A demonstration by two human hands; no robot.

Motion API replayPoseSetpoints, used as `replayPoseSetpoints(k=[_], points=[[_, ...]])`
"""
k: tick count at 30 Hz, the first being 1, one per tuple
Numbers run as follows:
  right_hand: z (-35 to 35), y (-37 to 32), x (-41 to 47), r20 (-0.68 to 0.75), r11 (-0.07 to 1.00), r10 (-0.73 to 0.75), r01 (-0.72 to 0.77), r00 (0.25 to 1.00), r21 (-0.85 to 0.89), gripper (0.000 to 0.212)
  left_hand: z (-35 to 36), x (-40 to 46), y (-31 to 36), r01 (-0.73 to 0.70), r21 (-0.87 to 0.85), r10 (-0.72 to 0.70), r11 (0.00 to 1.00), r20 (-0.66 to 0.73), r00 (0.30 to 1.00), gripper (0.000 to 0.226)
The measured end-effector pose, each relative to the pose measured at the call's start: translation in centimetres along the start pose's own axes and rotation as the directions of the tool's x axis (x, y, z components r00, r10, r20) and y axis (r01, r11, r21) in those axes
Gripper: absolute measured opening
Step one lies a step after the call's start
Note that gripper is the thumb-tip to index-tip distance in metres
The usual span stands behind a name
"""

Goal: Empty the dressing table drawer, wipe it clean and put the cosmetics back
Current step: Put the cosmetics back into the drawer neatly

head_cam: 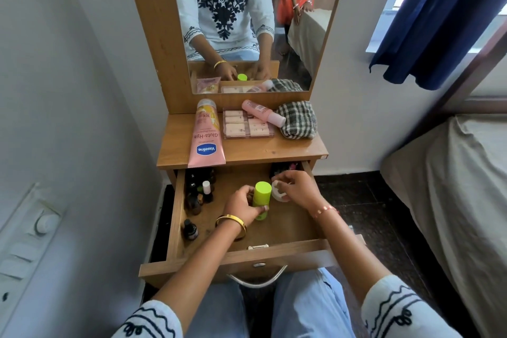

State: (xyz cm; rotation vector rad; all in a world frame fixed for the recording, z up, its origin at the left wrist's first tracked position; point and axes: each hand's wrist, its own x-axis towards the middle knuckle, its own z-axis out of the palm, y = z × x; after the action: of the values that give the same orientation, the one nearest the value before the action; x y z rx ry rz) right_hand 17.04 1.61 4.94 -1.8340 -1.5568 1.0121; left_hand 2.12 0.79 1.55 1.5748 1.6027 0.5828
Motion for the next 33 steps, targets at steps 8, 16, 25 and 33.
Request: replayPoseSetpoints(k=[8,16,25,33], points=[[-0.9,-0.6,-0.5,0.205,0.961,-0.167,0.206,0.964,-0.187,0.046,1.2,0.1,1.5,-0.044,0.017,0.044,0.999,0.015,0.999,0.049],[-3.1,0.1,-0.7,-0.066,0.887,0.006,-0.036,0.998,-0.46,0.041,1.2,0.2,0.5,0.011,-0.011,-0.011,1.0,0.019,1.0,0.043],[-1.5,0.2,-1.3,-0.136,0.827,-0.023,-0.057,0.99,-0.56,0.025,1.2,-0.5,0.3,-0.067,0.113,0.065,0.991,0.022,0.998,0.036],[-1.4,0.4,-1.5,-0.129,0.79,-0.072,-0.022,0.989,-0.613,0.029,1.1,-0.7,0.4,-0.086,0.103,0.086,0.991,0.004,0.996,0.034]])
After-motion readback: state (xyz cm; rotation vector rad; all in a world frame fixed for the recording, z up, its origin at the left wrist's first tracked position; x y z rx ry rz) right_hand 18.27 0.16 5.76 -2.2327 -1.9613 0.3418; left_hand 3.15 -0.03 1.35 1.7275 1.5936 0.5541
